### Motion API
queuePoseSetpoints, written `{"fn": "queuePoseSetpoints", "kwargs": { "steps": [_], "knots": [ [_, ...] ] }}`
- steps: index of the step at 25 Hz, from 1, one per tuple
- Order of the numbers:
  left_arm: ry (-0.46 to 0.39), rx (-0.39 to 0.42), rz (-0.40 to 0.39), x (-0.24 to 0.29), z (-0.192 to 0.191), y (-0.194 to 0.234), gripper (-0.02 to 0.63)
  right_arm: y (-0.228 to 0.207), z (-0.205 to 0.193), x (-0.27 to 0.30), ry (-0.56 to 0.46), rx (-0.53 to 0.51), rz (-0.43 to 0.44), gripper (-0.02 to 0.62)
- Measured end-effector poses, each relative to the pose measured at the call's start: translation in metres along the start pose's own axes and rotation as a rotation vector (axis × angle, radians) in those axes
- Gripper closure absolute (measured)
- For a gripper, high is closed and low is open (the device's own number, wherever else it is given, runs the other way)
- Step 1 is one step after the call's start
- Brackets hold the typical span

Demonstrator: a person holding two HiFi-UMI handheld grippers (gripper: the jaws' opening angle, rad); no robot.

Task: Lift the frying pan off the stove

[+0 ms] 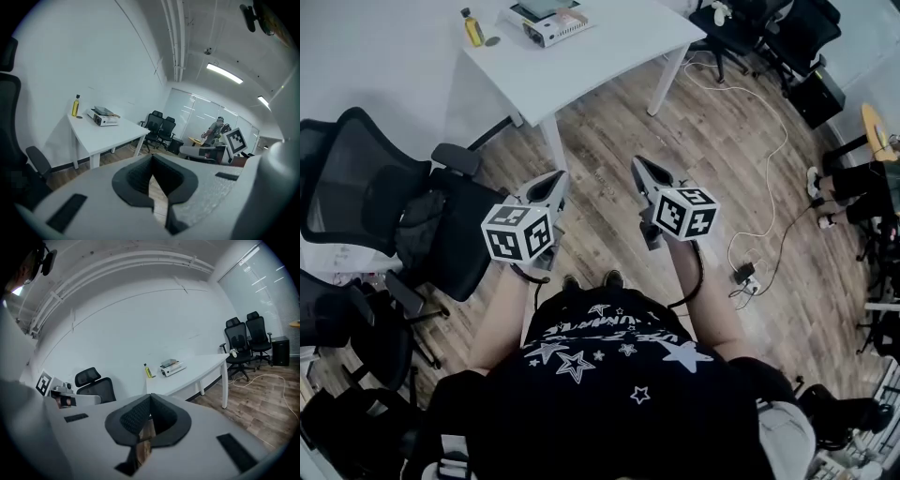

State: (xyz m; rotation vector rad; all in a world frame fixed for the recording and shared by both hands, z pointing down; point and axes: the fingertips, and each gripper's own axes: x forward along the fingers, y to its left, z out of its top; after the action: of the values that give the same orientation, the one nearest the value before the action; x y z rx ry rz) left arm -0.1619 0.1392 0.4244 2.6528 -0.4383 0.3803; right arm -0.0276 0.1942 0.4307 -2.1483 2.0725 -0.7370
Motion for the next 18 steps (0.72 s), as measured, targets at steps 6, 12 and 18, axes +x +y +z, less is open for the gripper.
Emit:
{"fn": "queuePoseSetpoints", "kwargs": {
  "steps": [6,12,18],
  "knots": [
    [0.002,0.002,0.019,0.002,-0.002,-0.003,0.598,-0.004,-0.001,-0.002,-0.002,0.004,0.011,0.588],
    [-0.019,-0.024,0.008,0.01,-0.003,-0.012,0.598,-0.017,-0.006,-0.007,0.027,-0.025,0.014,0.588],
    [0.011,-0.015,0.035,0.027,-0.01,-0.023,0.598,-0.037,-0.006,-0.018,0.056,-0.098,0.026,0.588]
  ]
}}
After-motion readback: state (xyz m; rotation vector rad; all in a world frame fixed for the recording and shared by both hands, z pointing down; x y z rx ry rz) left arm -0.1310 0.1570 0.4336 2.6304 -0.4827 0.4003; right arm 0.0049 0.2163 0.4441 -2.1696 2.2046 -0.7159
